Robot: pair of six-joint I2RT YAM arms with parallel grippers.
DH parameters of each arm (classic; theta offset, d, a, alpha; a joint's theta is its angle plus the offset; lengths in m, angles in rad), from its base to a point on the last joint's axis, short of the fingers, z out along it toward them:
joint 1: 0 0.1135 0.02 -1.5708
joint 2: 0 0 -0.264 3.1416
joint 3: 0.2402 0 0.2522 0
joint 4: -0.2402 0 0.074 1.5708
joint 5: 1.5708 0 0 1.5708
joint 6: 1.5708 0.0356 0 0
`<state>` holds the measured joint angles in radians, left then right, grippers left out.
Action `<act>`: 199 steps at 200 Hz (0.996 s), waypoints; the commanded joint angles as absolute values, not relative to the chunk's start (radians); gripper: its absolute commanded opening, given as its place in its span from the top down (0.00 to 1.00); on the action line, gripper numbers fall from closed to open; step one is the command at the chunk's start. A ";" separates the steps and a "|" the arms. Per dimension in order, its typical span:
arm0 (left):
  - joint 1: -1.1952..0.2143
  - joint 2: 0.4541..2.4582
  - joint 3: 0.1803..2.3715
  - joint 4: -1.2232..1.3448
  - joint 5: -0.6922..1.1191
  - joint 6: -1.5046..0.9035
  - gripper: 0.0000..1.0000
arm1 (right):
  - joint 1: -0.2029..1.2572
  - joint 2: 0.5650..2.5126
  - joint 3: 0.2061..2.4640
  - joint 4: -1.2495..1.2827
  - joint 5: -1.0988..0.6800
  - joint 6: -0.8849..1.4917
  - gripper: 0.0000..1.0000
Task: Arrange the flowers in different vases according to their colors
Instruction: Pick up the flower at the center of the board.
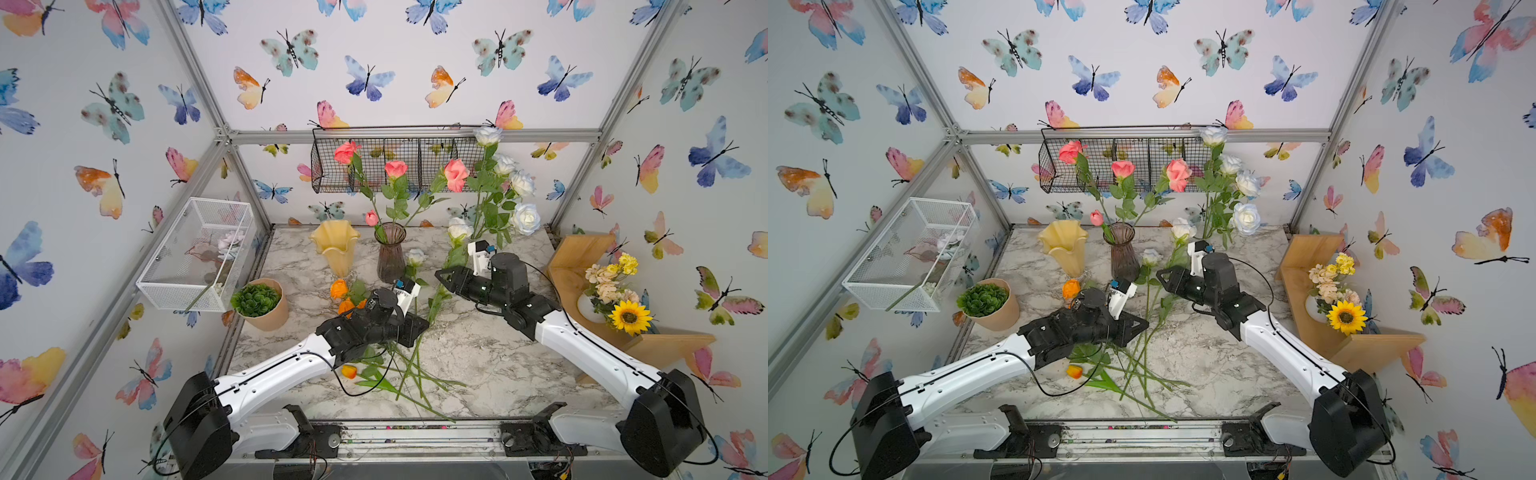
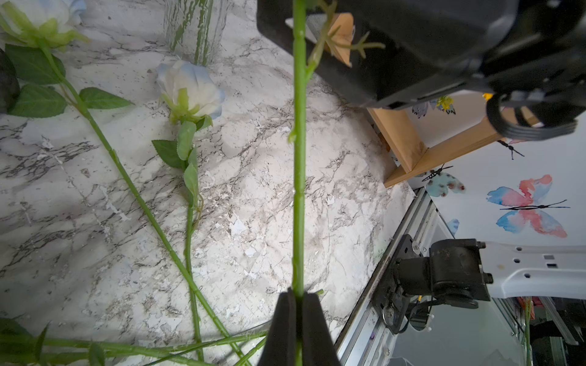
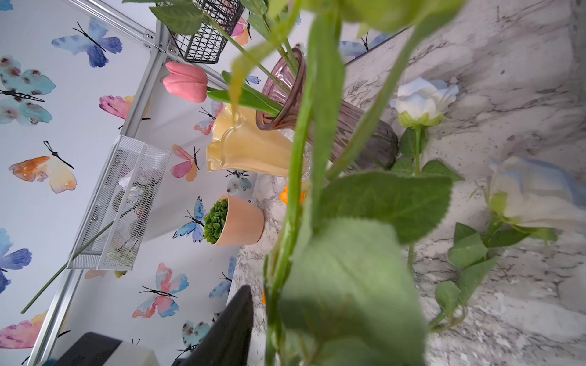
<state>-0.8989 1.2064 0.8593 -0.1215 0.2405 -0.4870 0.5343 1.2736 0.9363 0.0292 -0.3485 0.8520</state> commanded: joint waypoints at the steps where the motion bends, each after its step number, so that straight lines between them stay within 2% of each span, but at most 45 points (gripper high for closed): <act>1: -0.904 1.176 0.842 -0.136 0.230 -0.459 1.00 | 0.523 1.281 0.976 0.005 -0.311 0.824 0.50; 107: -0.905 1.157 0.843 -0.150 0.241 -0.425 1.00 | 0.517 1.330 1.002 0.023 -0.368 0.848 0.62; 130: -0.905 1.157 0.850 -0.156 0.229 -0.420 1.00 | 0.517 1.327 1.001 0.022 -0.374 0.850 0.71; 141: -0.905 1.160 0.852 -0.158 0.226 -0.416 1.00 | 0.517 1.320 1.001 0.021 -0.368 0.851 0.83; 160: -0.905 1.164 0.857 -0.162 0.219 -0.414 1.00 | 0.517 1.308 1.005 0.010 -0.351 0.842 0.97; 180: -0.905 1.160 0.859 -0.168 0.206 -0.413 1.00 | 0.517 1.297 1.015 -0.007 -0.335 0.819 0.98; 189: -0.905 1.156 0.859 -0.170 0.199 -0.412 0.87 | 0.517 1.291 1.021 -0.014 -0.328 0.805 0.98; 199: -0.905 1.148 0.857 -0.172 0.194 -0.413 0.68 | 0.517 1.284 1.030 -0.022 -0.317 0.789 0.98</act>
<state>-0.8993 1.1770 0.8394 -0.1577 0.2333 -0.4324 0.5213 1.3151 0.9928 0.0196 -0.3523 0.8440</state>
